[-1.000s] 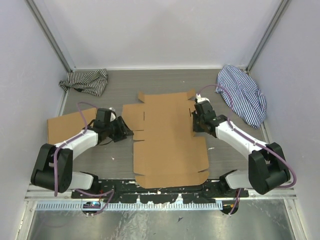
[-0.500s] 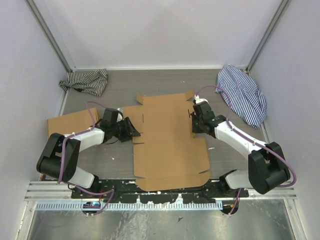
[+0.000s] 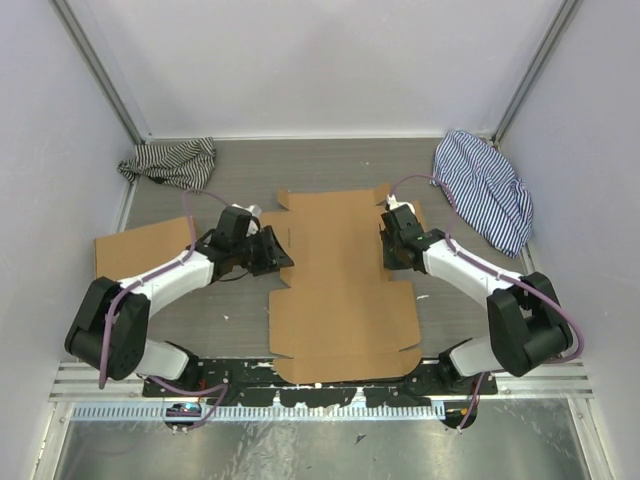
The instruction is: Fold the paper box
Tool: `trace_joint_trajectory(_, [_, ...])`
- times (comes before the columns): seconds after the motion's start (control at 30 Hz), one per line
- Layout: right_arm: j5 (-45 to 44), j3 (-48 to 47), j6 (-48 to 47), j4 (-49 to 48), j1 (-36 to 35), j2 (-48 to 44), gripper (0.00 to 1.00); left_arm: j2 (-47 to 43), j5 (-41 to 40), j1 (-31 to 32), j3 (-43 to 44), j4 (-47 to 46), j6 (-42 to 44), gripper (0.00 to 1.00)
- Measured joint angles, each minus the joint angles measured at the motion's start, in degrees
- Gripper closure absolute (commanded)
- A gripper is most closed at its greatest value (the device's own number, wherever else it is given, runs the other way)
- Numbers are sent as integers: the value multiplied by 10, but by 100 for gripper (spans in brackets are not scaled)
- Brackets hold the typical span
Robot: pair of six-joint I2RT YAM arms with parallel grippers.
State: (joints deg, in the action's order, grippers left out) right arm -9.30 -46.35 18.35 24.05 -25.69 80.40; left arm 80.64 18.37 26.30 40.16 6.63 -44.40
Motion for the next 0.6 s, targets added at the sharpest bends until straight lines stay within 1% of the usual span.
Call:
trace_joint_trajectory(0.13, [-4,-1,2,0,-3,5,91,5,-12,24,27,7,0,47])
trace_joint_trajectory(0.23, [-6,-4,4,2,-6,10,88,31,-13,36,44,7,0,47])
trace_joint_trajectory(0.33, [-5,-10,9,5,-10,14,80,62,-14,44,52,4,-1,47])
trace_joint_trajectory(0.43, [-4,-14,14,5,-17,14,67,88,-14,50,53,2,-5,47])
trace_joint_trajectory(0.5, [0,-18,16,4,-22,14,60,96,-14,54,53,1,-8,47])
trace_joint_trajectory(0.6, [6,-23,17,4,-28,14,56,106,-14,57,60,1,-9,47])
